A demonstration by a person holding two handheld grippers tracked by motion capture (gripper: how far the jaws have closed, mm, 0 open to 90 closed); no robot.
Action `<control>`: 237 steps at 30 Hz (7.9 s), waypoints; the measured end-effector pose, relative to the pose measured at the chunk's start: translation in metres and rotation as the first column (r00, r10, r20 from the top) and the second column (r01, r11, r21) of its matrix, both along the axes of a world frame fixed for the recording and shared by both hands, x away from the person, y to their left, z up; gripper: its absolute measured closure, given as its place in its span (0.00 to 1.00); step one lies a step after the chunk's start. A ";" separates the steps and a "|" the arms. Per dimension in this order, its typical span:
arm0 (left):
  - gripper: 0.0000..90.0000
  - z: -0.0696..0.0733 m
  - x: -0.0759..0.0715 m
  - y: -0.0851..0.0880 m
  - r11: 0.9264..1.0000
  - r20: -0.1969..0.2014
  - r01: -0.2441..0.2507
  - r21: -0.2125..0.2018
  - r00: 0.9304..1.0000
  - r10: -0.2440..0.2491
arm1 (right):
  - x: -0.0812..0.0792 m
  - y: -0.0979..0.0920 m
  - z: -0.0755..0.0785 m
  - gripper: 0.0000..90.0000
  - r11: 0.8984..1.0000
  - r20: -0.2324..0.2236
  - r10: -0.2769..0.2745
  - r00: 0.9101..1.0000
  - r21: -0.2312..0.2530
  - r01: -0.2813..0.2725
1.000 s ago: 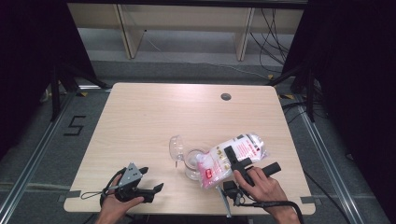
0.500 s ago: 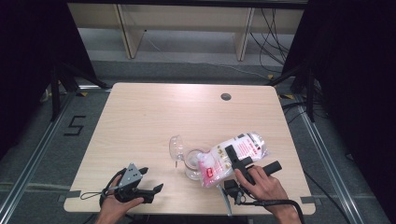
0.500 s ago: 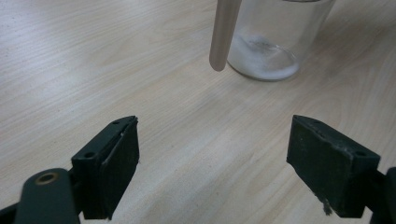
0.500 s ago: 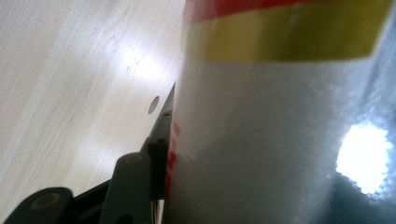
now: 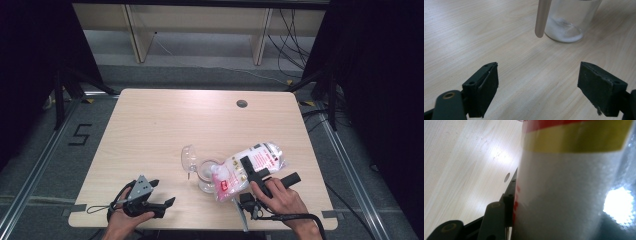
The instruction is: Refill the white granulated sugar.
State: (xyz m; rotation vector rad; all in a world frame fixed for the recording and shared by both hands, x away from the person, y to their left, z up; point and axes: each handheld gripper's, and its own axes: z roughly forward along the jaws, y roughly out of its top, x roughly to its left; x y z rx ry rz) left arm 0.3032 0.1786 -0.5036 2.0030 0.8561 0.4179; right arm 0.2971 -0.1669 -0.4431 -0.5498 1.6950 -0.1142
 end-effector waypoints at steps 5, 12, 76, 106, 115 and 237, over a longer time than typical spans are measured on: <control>0.18 0.000 -0.001 -0.001 0.999 -0.010 -0.018 -0.035 1.000 0.018 | 0.002 0.003 0.000 0.61 1.000 -0.002 0.006 1.000 0.000 -0.006; 0.18 0.000 -0.001 -0.001 1.000 -0.005 -0.008 -0.029 1.000 0.008 | 0.003 0.005 0.003 0.62 1.000 0.001 0.013 1.000 0.000 -0.013; 0.18 0.001 -0.002 0.000 0.999 -0.011 -0.022 -0.039 1.000 0.021 | -0.001 -0.001 0.009 0.65 0.999 0.036 0.026 0.999 -0.043 -0.025; 0.18 0.000 -0.001 0.000 0.997 -0.014 -0.034 -0.063 0.999 0.034 | -0.003 0.001 0.008 0.66 0.994 0.041 0.048 0.998 -0.102 -0.044; 0.18 0.000 -0.002 0.000 0.997 -0.015 -0.036 -0.061 0.999 0.036 | -0.001 0.002 0.008 0.66 0.991 0.040 0.052 0.998 -0.126 -0.046; 0.18 0.002 -0.001 0.000 0.999 0.007 -0.013 -0.033 1.000 0.014 | -0.002 0.005 0.015 0.71 0.989 0.011 0.046 0.999 -0.139 -0.045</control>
